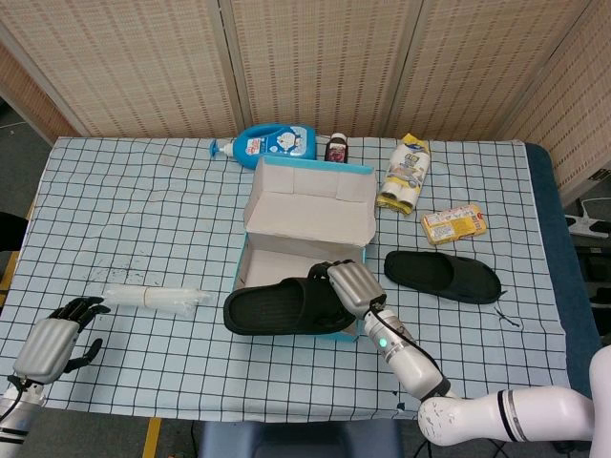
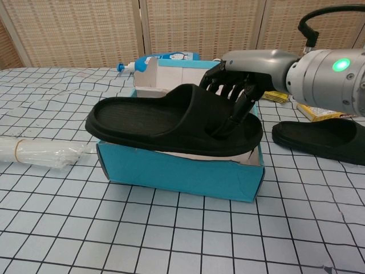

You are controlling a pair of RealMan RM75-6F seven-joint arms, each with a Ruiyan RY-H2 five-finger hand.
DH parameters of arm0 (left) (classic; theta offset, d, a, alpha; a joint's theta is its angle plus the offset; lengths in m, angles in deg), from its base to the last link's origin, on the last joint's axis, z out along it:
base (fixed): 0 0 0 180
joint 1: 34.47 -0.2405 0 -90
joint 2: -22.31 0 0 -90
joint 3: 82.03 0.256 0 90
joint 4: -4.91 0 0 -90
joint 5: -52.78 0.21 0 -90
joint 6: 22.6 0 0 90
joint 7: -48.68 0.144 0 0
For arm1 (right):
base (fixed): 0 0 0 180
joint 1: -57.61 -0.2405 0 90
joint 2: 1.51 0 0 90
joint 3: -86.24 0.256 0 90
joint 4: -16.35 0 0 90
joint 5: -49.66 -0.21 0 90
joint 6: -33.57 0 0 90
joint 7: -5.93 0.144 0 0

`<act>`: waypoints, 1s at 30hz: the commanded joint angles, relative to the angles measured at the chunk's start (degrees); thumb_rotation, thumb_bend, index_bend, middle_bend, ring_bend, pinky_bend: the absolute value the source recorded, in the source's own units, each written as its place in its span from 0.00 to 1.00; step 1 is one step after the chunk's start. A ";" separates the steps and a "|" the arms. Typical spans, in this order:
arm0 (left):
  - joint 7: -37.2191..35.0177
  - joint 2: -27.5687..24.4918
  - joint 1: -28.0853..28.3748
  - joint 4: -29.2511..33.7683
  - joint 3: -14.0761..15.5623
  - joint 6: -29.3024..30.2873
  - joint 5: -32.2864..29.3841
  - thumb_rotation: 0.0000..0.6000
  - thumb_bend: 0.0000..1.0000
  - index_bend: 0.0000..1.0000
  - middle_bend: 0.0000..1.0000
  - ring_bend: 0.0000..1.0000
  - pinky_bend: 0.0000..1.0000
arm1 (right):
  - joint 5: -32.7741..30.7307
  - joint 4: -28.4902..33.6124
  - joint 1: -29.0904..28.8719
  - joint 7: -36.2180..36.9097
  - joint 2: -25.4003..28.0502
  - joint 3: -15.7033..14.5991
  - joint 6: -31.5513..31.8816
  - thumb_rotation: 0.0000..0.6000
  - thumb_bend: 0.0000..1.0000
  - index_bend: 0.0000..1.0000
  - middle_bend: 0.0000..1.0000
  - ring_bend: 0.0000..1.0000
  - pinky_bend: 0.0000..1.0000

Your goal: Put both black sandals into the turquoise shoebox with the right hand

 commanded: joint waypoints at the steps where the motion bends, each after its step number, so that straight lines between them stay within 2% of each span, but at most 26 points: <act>1: 0.11 0.01 0.05 0.12 0.01 -0.15 -0.02 1.00 0.40 0.28 0.18 0.16 0.35 | 1.24 -2.66 -0.08 0.68 -1.43 -0.63 0.48 1.00 0.00 0.46 0.45 0.32 0.28; 10: 0.18 -0.03 0.15 0.39 -0.03 -0.45 -0.13 1.00 0.40 0.28 0.18 0.17 0.35 | 2.99 -15.35 -0.30 3.54 -8.44 -1.95 -0.86 1.00 0.00 0.46 0.45 0.32 0.28; 22: -0.37 -0.05 0.21 0.25 -0.02 -0.46 0.08 1.00 0.40 0.28 0.18 0.17 0.35 | 5.96 -21.90 0.71 5.56 -11.97 -4.27 -3.58 1.00 0.00 0.46 0.45 0.32 0.28; 30: -0.45 -0.03 0.24 0.32 -0.03 -0.54 0.06 1.00 0.40 0.28 0.18 0.16 0.35 | 11.74 -25.98 2.48 10.60 -14.01 -4.94 -5.15 1.00 0.00 0.46 0.45 0.32 0.28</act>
